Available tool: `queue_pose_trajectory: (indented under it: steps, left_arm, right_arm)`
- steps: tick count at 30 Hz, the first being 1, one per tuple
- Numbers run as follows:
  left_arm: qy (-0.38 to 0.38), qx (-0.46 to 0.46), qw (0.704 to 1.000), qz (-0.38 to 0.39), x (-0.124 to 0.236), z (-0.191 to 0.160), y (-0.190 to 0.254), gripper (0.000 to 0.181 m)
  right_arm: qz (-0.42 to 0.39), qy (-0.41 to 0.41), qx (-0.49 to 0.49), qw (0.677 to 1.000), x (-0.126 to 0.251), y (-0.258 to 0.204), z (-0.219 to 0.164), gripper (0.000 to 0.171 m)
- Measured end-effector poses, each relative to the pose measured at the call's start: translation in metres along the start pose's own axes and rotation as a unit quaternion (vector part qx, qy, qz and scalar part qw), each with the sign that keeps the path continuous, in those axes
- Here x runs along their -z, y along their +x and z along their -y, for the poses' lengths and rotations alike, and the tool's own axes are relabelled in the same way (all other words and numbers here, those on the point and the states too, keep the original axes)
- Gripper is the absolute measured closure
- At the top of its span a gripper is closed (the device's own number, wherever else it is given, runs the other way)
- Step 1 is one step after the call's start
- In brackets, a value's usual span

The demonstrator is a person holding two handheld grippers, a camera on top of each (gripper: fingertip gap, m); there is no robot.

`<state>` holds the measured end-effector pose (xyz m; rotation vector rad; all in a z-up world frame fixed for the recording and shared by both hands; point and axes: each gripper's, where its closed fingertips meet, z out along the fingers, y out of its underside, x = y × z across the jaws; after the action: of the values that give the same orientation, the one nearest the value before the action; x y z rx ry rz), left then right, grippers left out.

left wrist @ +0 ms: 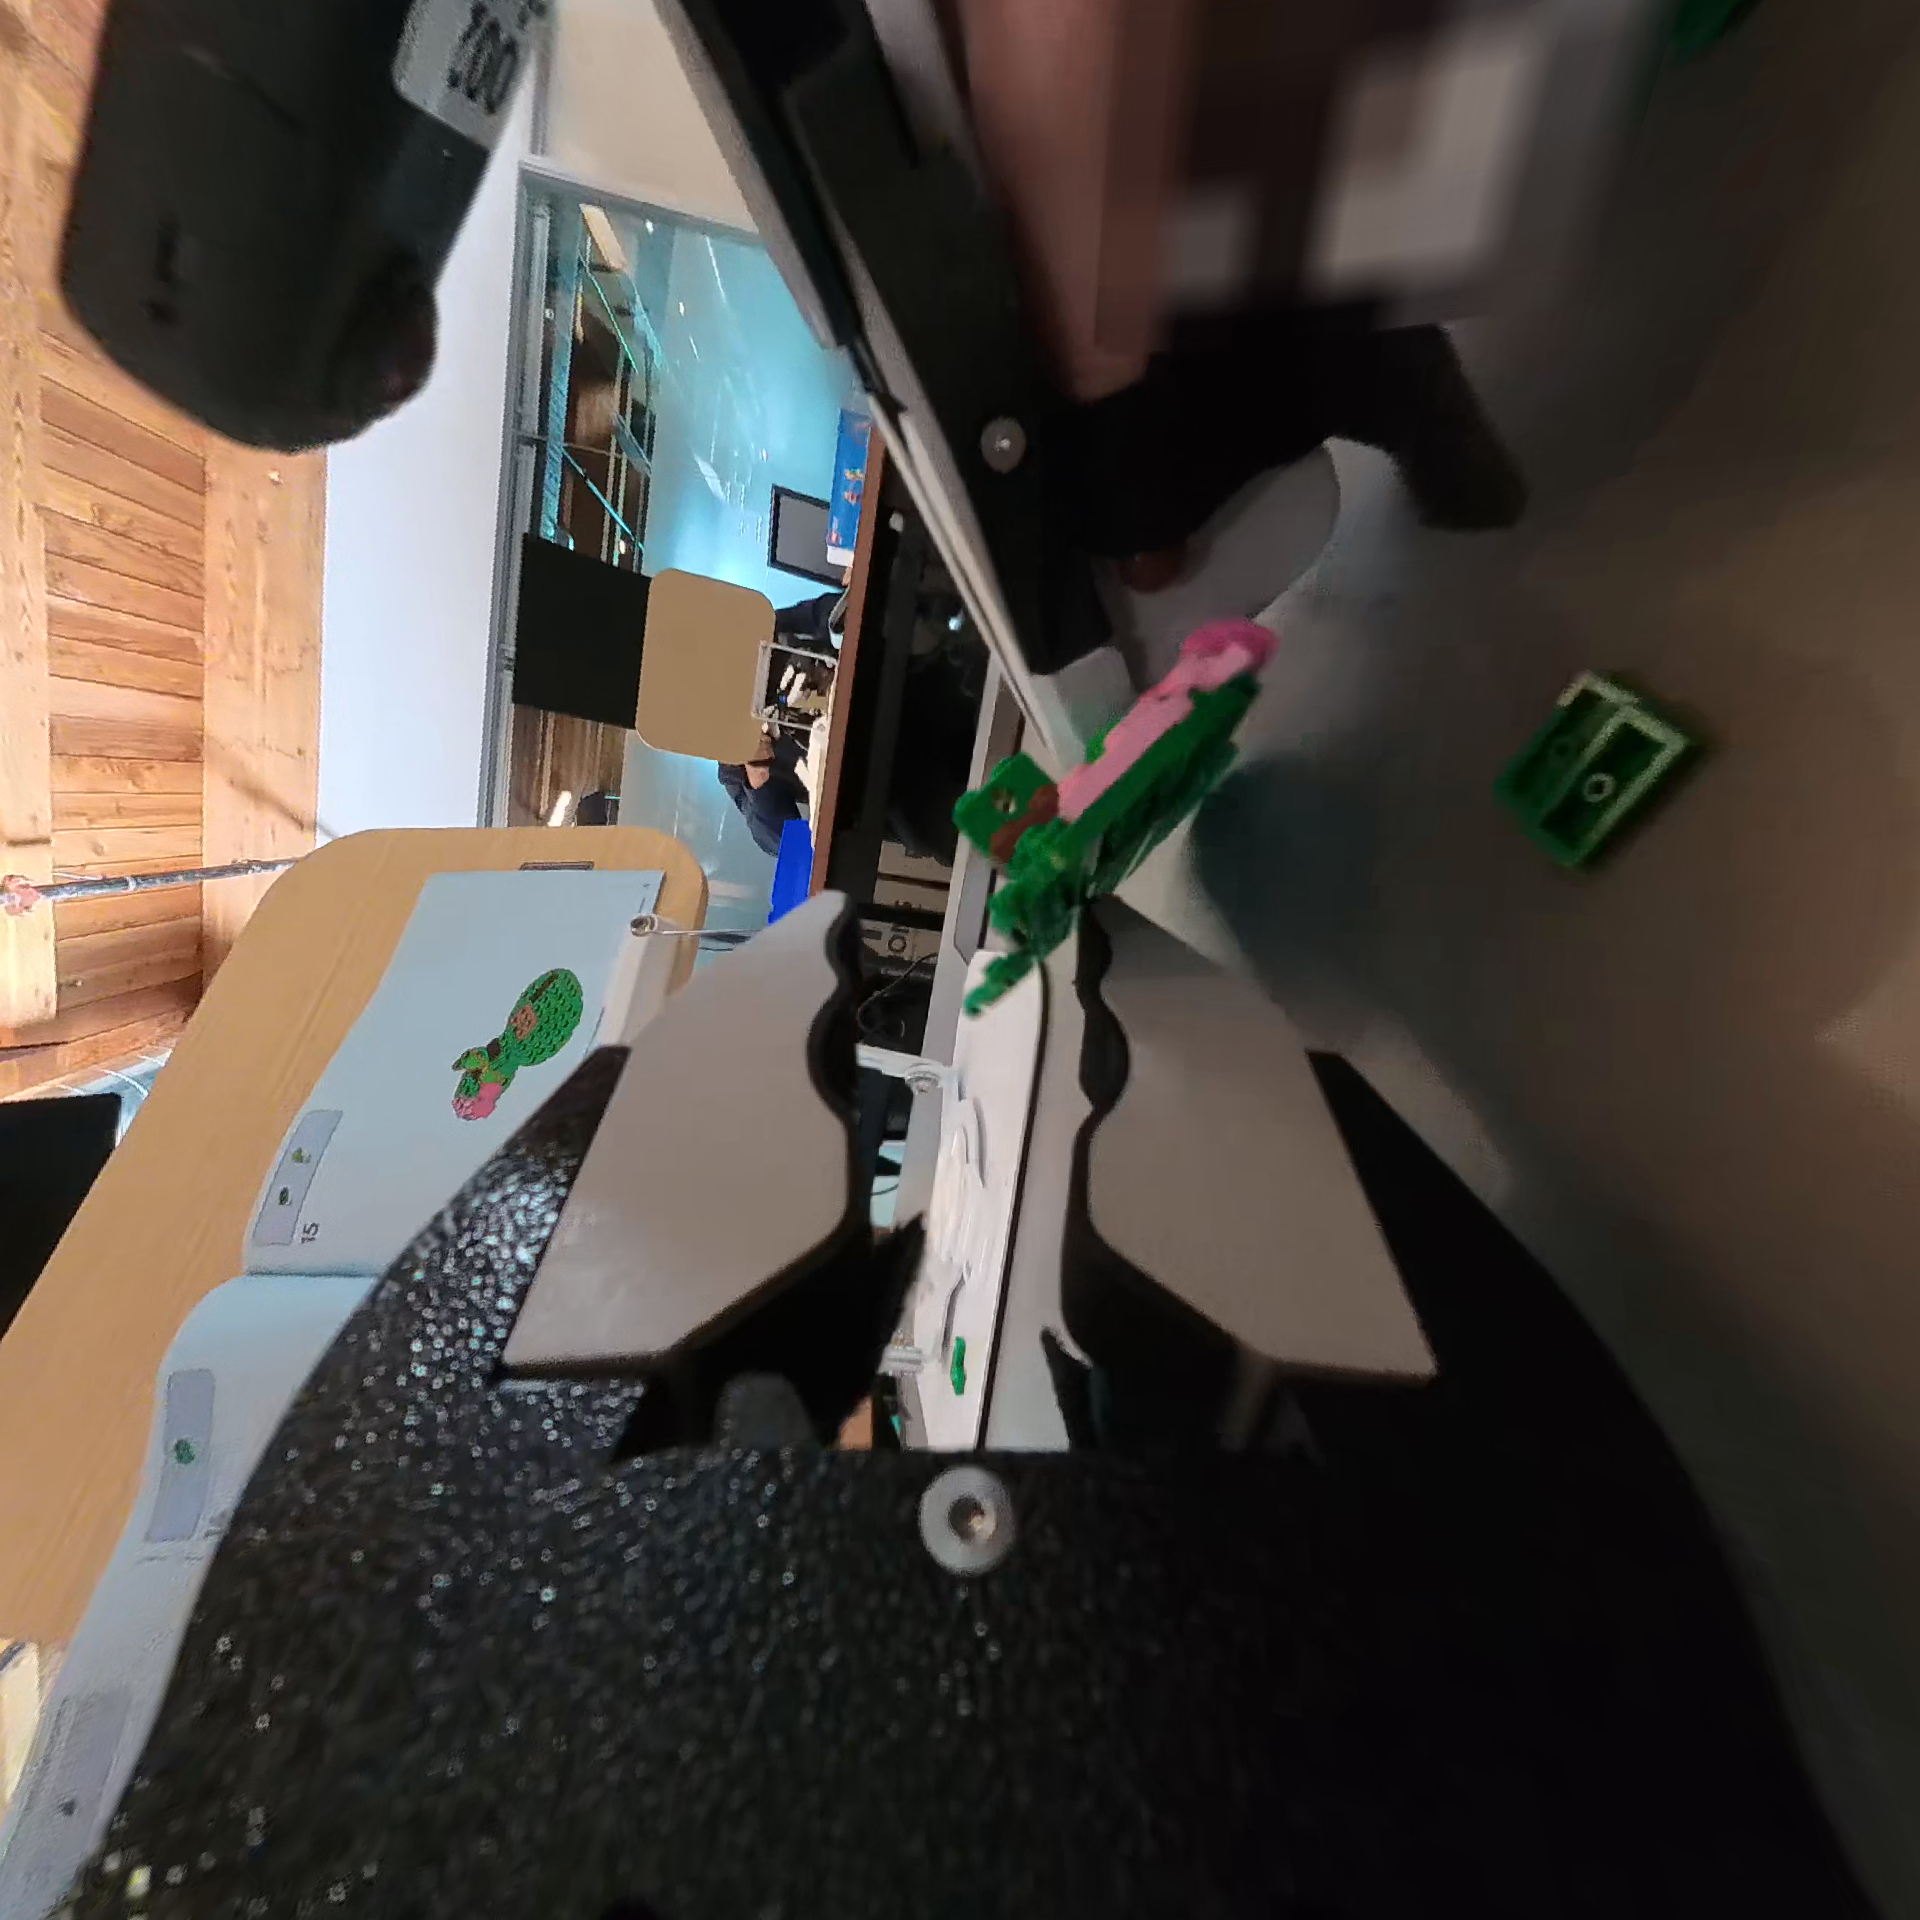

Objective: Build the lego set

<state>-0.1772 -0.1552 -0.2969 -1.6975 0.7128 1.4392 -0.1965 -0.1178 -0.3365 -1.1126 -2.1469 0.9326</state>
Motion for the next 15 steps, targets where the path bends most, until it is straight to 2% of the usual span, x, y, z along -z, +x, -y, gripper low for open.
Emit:
queue_pose_trajectory:
  steps: [4, 15]
  left_arm:
    - [0.017, -0.009, 1.000, 0.019, 0.003, 0.003, -0.006, 0.166]
    - [-0.028, -0.066, 0.997, -0.038, -0.005, -0.017, 0.016, 0.147]
  right_arm:
    - [0.002, 0.005, 0.009, 1.000, 0.001, 0.000, 0.002, 0.165]
    - [0.027, 0.011, 0.001, 1.000, 0.000, -0.004, 0.000, 0.165]
